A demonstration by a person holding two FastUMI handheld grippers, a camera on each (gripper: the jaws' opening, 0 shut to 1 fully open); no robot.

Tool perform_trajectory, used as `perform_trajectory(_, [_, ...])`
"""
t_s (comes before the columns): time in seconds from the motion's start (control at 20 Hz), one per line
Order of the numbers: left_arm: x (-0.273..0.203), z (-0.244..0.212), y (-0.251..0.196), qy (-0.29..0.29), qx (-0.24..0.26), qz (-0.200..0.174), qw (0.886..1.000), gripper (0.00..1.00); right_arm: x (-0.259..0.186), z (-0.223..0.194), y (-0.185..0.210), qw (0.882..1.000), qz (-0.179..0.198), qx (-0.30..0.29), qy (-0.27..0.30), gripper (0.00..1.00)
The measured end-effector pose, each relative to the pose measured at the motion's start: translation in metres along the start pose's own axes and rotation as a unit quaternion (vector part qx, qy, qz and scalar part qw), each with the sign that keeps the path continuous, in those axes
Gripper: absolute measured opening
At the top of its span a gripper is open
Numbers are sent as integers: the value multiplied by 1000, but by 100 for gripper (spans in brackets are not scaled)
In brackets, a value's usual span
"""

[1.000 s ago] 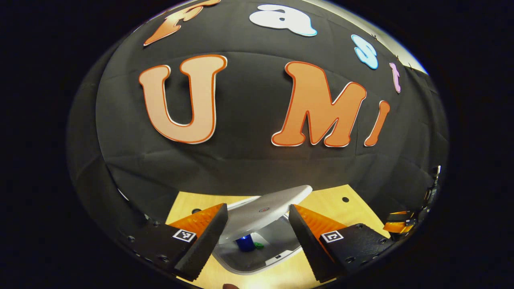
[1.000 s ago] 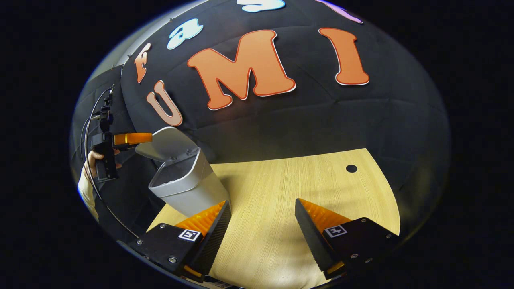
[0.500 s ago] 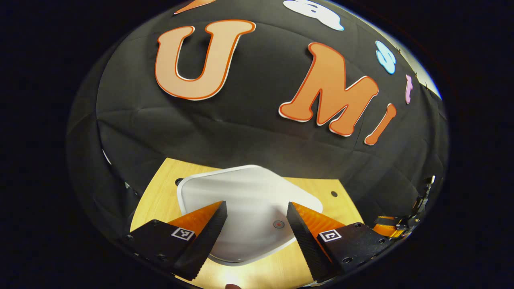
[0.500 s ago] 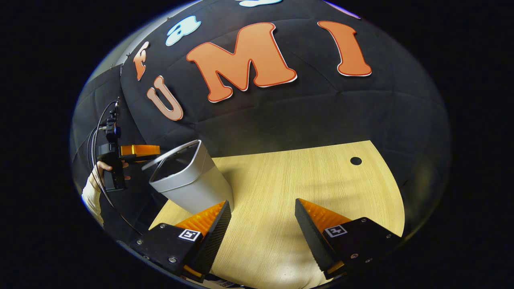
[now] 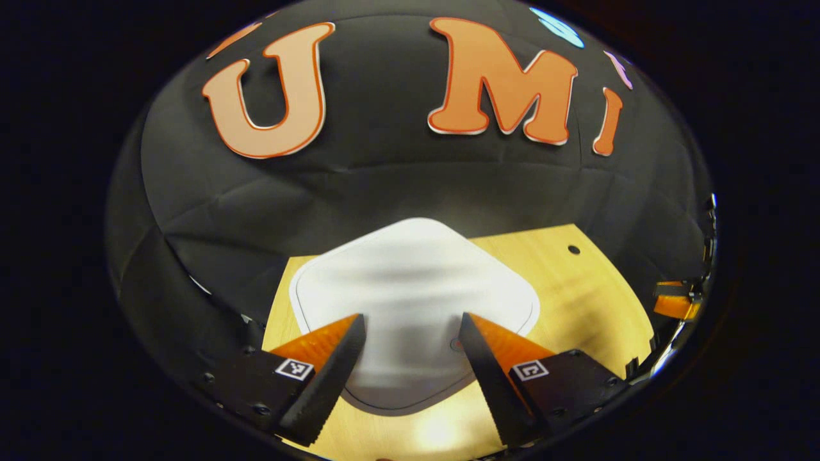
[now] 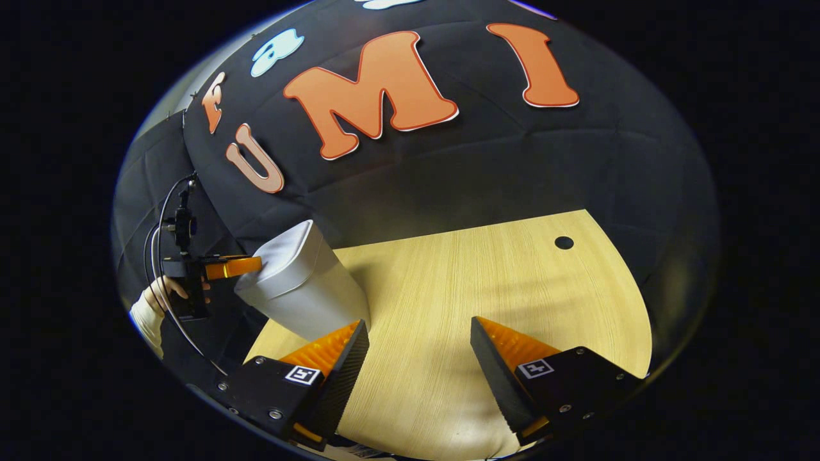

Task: Press the lid of the desktop garbage bin to open it, pick up the crumpled paper on the desktop and throw it into the bin, then pick up the pop can on the desktop and drop it into the bin, and finally close the garbage bin lid.

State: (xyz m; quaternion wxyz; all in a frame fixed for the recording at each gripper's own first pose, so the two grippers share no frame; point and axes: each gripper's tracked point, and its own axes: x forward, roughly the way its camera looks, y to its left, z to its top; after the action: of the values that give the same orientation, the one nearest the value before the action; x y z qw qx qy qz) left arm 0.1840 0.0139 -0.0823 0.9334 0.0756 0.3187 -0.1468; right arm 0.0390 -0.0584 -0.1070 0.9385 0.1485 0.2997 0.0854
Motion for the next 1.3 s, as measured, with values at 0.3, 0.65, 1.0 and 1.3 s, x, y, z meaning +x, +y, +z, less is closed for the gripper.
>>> perform_trajectory(0.3, [-1,-2,-1,-17,-21,-3,1000,97,-4,3,8,1000,4,-8,-4,95])
perform_trajectory(0.65, [-3,2,0,-35,-55,6,998,96,-12,10,12,1000,2,-8,-19,95])
perform_trajectory(1.0, [-7,18,-30,-66,-97,-22,993,97,-22,22,13,999,-13,-10,-43,95])
perform_trajectory(1.3, [-53,43,-72,-125,-59,-38,990,97,-31,36,14,996,-35,-27,-78,95])
